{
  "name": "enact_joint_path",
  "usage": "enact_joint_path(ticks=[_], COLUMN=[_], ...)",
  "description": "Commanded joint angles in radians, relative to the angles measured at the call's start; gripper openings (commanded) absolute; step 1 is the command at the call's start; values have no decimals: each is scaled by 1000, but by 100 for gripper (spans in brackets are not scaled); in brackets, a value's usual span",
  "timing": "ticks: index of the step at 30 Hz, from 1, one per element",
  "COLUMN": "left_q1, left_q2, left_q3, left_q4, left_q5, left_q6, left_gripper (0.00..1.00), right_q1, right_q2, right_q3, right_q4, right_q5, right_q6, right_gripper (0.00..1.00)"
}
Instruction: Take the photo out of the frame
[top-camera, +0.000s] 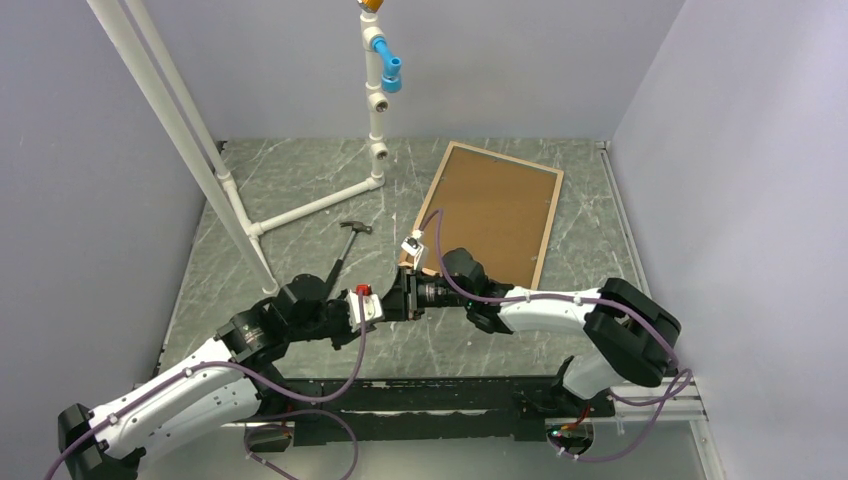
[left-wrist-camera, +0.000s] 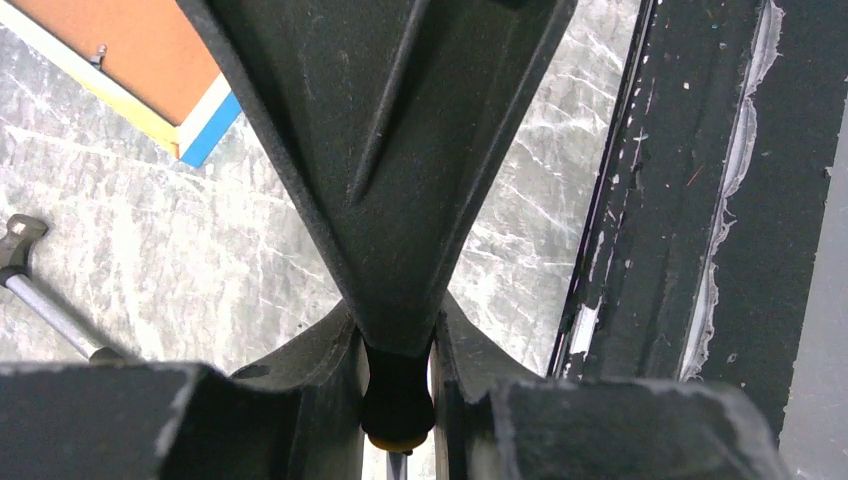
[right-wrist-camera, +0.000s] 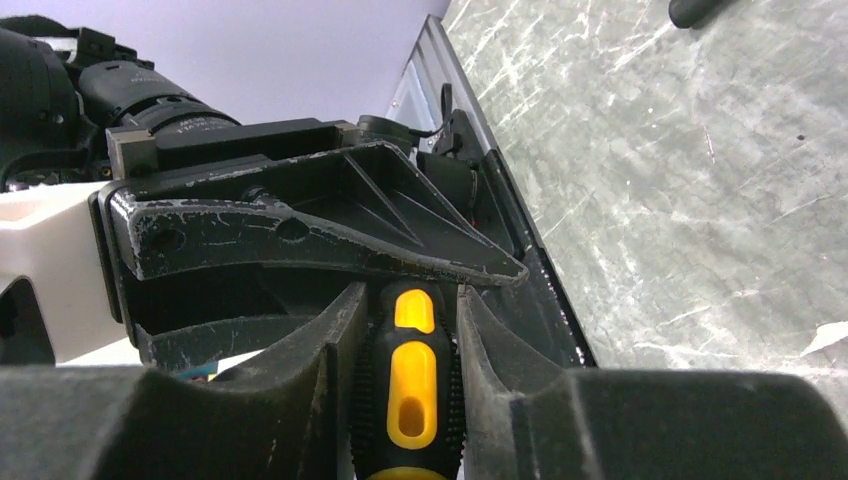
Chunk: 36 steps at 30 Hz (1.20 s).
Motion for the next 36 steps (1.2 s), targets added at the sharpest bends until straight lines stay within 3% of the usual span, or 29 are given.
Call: enact_joint_path(ticks=[1,3,4,6,10,13,15,16,17,18,19,21,23,25,31,36], left_q1=[-6,-6,-6,-6,-7,-6,-7,-6,-6,-6,-7,-7,-7,-6,-6,-7], left_q2=[-22,-26,-28,-25,-10,4,6,5,2,-1,-8,-27,-51,-68,-73,-64], left_q3=[20,24,27,33,37,46,55,55,57,63,65,55,44,39,34,36], left_q4=[132,132,130,122,111,96,83,80,78,75,73,87,101,110,112,105], left_q5=[13,-19,-39,-77,-64,-64,-70,-67,-65,-69,-75,-80,-80,-90,-91,-77], left_q6=[-21,-41,-54,-68,-61,-54,-42,-36,-28,-23,-22,-19,-23,-29,-29,-25], left_gripper=[2,18,36,53,59,55,45,38,22,8,0,0,0,0,0,0], right_q1=[17,9,1,-15,-55,-75,-85,-87,-87,-87,-87,-84,-77,-60,29,31], right_q2=[-12,-52,-67,-94,-142,-183,-211,-224,-236,-242,-244,-238,-212,-171,-99,-163], right_q3=[7,-15,-18,-19,-19,-23,-24,-22,-22,-21,-19,-24,-43,-44,12,-24], right_q4=[14,-29,-52,-45,-41,-68,-96,-109,-119,-130,-146,-131,-41,47,53,14], right_q5=[39,91,96,59,-19,-47,-53,-53,-50,-45,-28,-10,-10,-5,141,252], right_q6=[-7,-21,-33,-52,-70,-97,-120,-131,-140,-144,-145,-126,-71,-19,-3,-11], right_gripper=[0,0,0,0,0,0,0,0,0,8,19,33,54,66,68,69])
